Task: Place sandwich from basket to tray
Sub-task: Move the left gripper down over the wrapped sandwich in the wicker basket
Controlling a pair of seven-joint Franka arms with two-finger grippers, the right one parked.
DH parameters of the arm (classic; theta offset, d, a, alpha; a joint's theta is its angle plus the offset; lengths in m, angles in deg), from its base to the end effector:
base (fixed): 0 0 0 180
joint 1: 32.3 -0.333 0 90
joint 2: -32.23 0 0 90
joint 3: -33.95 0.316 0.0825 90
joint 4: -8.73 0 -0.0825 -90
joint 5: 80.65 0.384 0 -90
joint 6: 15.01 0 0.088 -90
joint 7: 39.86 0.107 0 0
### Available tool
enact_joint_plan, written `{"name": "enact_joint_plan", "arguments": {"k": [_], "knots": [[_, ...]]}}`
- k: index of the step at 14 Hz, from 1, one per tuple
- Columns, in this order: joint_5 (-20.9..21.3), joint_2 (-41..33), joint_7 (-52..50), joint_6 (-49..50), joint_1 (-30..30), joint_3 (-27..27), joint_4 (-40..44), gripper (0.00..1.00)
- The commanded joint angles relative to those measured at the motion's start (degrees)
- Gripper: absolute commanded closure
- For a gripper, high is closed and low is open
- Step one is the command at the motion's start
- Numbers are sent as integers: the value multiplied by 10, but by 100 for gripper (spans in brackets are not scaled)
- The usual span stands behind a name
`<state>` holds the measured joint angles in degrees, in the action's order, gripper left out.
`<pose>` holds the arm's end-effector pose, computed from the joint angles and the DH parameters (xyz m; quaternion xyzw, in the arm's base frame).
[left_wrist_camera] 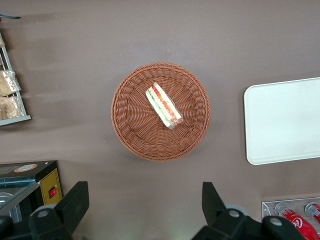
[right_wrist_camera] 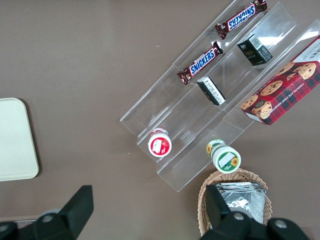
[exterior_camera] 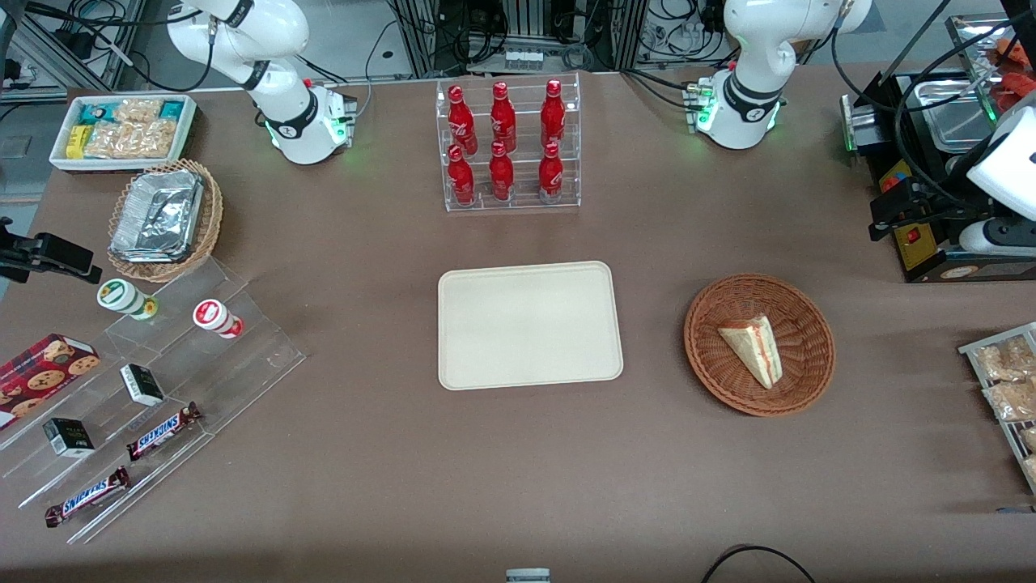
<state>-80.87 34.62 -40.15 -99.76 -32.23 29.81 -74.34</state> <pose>0.5570 -0.0405 0.6499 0.9994 -0.0343 -0.0063 0.0032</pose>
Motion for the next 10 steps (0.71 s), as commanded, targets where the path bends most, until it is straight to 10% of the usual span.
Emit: {"name": "enact_joint_plan", "arguments": {"k": [1, 10], "knots": [[7, -24, -1, -6, 8, 5, -25, 0], [12, -17, -91, -278, 5, -17, -261, 0]]}}
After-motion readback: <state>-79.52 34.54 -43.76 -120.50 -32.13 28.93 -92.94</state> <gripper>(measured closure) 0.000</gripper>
